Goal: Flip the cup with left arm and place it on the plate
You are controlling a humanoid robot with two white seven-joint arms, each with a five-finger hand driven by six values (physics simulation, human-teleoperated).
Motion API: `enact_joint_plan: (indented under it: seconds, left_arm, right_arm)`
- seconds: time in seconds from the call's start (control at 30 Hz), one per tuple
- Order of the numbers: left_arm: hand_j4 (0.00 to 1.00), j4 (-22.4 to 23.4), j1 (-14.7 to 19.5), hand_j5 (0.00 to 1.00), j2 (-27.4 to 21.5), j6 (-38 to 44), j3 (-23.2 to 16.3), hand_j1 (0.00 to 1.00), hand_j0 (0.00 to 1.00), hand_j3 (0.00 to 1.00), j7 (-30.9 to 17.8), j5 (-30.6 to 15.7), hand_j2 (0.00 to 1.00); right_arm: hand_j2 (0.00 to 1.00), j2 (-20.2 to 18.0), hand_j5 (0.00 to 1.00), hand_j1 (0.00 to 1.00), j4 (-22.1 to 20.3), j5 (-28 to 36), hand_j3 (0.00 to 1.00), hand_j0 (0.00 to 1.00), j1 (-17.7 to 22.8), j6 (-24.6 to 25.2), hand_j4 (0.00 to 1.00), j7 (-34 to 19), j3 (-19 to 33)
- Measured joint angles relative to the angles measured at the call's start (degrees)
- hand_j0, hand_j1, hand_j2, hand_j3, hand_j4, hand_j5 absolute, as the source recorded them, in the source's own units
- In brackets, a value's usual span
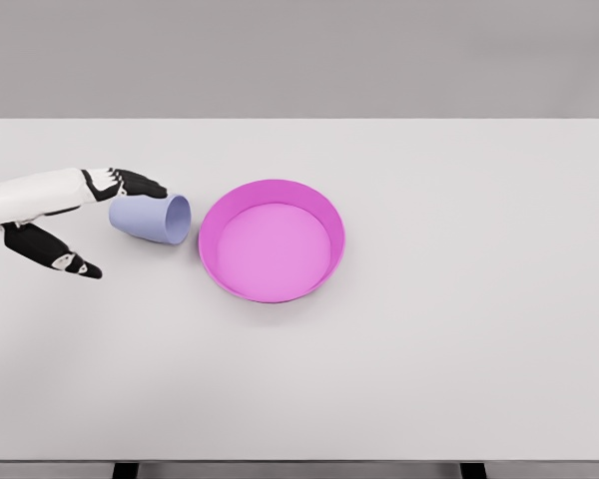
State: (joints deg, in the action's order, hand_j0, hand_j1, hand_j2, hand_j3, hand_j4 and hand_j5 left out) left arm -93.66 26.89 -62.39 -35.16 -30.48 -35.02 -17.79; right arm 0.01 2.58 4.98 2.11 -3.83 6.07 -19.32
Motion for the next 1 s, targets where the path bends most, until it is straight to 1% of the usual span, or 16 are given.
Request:
enact_joint_plan:
  seconds: [0.1,0.17,0.23,0.37,0.5,0.57,0.67,0.77,0.87,1.0]
  left_arm:
    - [1.0,0.9,0.79,1.0,0.17,0.01,-0.05,1.0,1.0,1.0,0.0,0.11,1.0]
    - [1.0,3.46,2.64,1.0,1.29,0.03,0.02,1.0,1.0,1.0,0.0,0.15,1.0]
    - [1.0,6.58,2.9,1.0,3.56,0.03,-0.07,1.0,1.0,1.0,0.01,0.78,1.0]
    - [1.0,11.01,2.99,1.0,7.32,0.01,-0.2,1.0,1.0,1.0,0.0,2.96,1.0]
    - [1.0,13.59,3.69,1.0,10.18,0.02,-0.32,1.0,1.0,1.0,0.0,3.89,1.0]
    - [1.0,14.81,4.74,1.0,11.68,0.04,-1.12,1.0,1.0,1.0,0.01,5.24,1.0]
    - [1.0,16.91,4.92,1.0,14.02,0.02,-2.0,1.0,1.0,1.0,0.0,7.88,1.0]
    - [1.0,18.72,5.54,1.0,15.04,0.02,-2.33,1.0,1.0,1.0,0.0,9.85,1.0]
    - [1.0,20.72,6.59,1.0,16.01,0.03,-2.42,1.0,1.0,1.0,0.0,10.58,1.0]
    - [1.0,23.07,6.94,1.0,17.79,0.03,-2.49,1.0,1.0,1.0,0.0,12.14,1.0]
  right_arm:
    - [1.0,0.0,1.0,1.0,0.17,0.01,1.0,1.0,0.0,0.0,1.0,0.0,-0.03]
    - [1.0,0.0,1.0,1.0,0.18,0.01,1.0,1.0,0.0,-0.02,1.0,0.0,-0.03]
    - [1.0,0.0,1.0,1.0,0.2,0.01,1.0,1.0,0.0,-0.03,1.0,0.0,-0.02]
    - [1.0,0.0,1.0,1.0,0.21,0.01,1.0,1.0,0.0,-0.03,1.0,0.0,-0.02]
    - [1.0,0.0,1.0,1.0,0.22,0.02,1.0,1.0,0.0,-0.03,1.0,0.0,-0.02]
    - [1.0,0.0,1.0,1.0,0.22,0.01,1.0,1.0,0.0,-0.03,1.0,0.0,-0.02]
    - [1.0,0.0,1.0,1.0,0.22,0.02,1.0,1.0,0.0,-0.03,1.0,0.0,-0.02]
    - [1.0,0.0,1.0,1.0,0.22,0.02,1.0,1.0,0.0,-0.03,1.0,0.0,-0.02]
    - [1.0,0.0,1.0,1.0,0.22,0.02,1.0,1.0,0.0,-0.03,1.0,0.0,-0.02]
    - [1.0,0.0,1.0,1.0,0.22,0.02,1.0,1.0,0.0,-0.03,1.0,0.0,-0.02]
